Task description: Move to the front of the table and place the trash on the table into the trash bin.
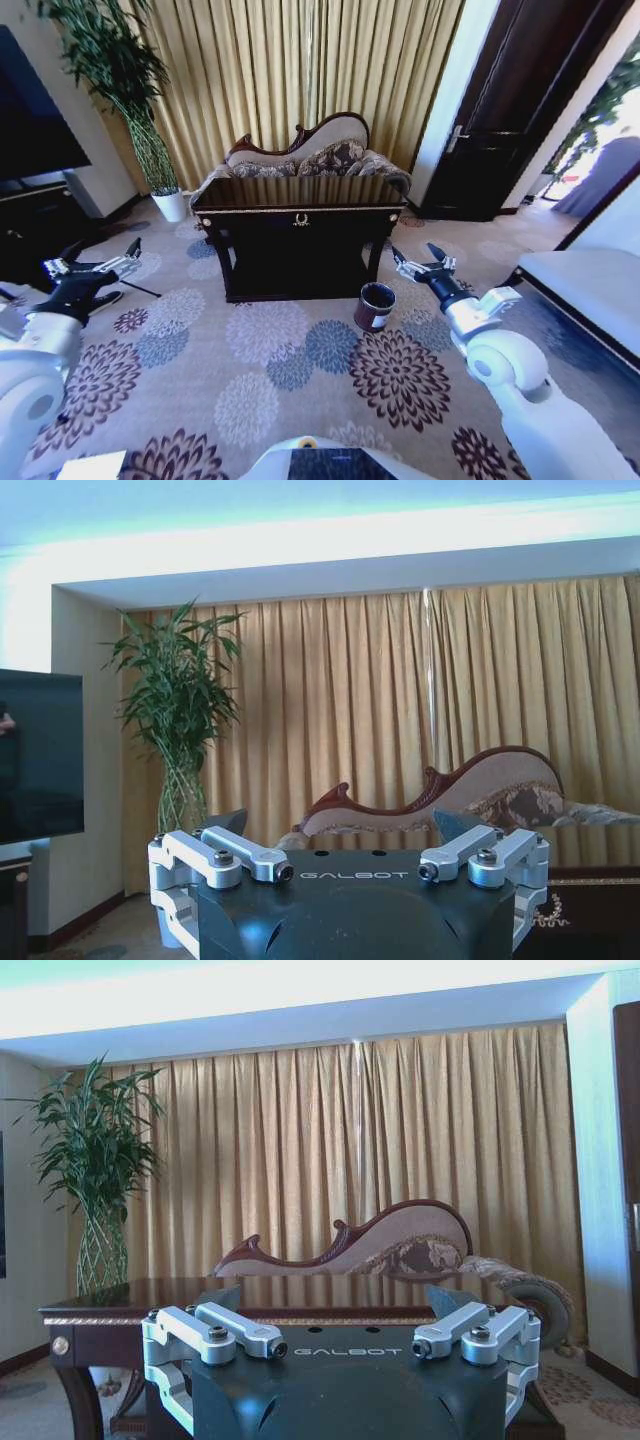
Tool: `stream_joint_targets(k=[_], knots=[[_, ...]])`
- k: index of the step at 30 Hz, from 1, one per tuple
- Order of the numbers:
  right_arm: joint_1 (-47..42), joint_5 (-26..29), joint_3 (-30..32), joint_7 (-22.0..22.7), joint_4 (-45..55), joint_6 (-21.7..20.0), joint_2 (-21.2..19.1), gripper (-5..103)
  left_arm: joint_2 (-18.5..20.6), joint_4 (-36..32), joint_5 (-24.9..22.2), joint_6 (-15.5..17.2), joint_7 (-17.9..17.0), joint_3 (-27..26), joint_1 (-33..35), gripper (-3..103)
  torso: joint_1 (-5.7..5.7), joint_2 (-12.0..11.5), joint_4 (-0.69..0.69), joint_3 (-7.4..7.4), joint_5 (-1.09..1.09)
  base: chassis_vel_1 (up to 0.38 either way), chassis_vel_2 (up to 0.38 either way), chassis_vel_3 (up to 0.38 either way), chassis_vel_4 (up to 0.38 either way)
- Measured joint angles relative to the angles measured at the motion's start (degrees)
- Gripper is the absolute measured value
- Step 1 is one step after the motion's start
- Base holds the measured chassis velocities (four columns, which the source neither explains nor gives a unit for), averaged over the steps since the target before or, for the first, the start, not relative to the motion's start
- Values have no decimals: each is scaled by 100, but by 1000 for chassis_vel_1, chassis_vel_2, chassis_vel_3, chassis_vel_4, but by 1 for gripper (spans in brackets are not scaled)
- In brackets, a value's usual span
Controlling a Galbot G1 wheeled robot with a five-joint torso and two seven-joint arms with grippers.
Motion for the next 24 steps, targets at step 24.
stream_joint_targets(k=[24], knots=[[130,32,-125,6,-363,189,-7,100,-163,-58,-7,-29,-17,62,-11,100,6,-3,1,2,-1,113,-82,-119,81]])
